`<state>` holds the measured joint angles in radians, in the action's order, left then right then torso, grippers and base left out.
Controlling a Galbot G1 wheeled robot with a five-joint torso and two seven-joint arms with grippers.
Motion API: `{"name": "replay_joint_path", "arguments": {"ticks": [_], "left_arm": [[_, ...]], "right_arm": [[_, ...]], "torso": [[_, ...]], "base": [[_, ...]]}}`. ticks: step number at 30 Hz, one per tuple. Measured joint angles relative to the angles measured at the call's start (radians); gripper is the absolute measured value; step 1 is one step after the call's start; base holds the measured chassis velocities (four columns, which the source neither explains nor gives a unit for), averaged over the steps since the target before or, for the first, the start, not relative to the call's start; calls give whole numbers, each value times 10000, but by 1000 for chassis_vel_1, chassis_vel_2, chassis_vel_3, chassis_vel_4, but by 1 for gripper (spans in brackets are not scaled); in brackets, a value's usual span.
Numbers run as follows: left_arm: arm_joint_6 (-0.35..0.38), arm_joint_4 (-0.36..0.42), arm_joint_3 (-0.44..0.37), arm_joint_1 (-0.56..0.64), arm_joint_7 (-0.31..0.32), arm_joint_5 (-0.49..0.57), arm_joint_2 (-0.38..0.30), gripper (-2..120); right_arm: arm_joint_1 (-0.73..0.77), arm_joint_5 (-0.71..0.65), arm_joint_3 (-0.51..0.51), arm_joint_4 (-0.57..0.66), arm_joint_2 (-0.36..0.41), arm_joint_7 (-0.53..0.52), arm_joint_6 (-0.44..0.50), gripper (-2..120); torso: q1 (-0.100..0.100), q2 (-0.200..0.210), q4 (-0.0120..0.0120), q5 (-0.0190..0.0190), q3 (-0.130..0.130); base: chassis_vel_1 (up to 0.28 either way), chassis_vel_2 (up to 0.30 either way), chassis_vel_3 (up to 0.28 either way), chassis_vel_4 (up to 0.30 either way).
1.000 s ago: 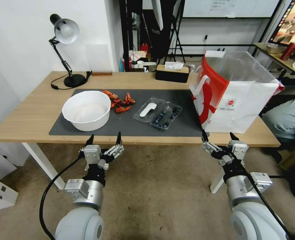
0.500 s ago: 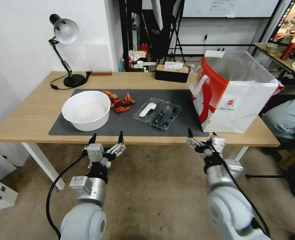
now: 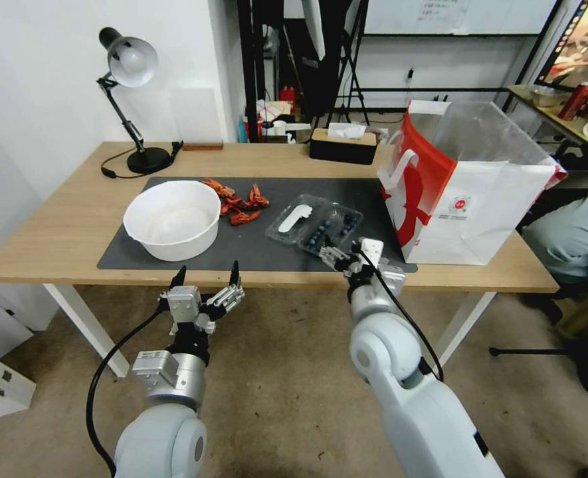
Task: Close the takeout container lid, then place the container into the takeout bag.
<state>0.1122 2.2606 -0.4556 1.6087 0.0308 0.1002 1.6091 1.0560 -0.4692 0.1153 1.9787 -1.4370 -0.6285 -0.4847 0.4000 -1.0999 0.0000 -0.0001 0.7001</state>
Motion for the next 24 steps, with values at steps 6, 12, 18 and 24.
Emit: {"name": "replay_joint_path", "arguments": {"ticks": [6,12,18,24], "left_arm": [[-34,-37,-61,-37,32,83,-3,100],[-68,-99,-79,-92,64,113,-6,100],[-120,-117,-73,-99,75,134,-9,100],[-192,-117,-62,-64,78,135,-9,100]], "right_arm": [[-105,-357,-1,-148,-175,-529,-643,100],[12,-512,133,-36,-123,-659,-799,100],[4,-674,222,-83,-134,-768,-890,100],[-25,-857,254,-99,-152,-862,-1008,100]], "torso": [[0,0,0,0,0],[0,0,-2,1,-1],[0,-1,-1,1,-1],[0,-2,-1,1,-1]], "base": [[0,0,0,0],[0,0,0,0],[0,0,0,0],[0,0,0,0]]}}
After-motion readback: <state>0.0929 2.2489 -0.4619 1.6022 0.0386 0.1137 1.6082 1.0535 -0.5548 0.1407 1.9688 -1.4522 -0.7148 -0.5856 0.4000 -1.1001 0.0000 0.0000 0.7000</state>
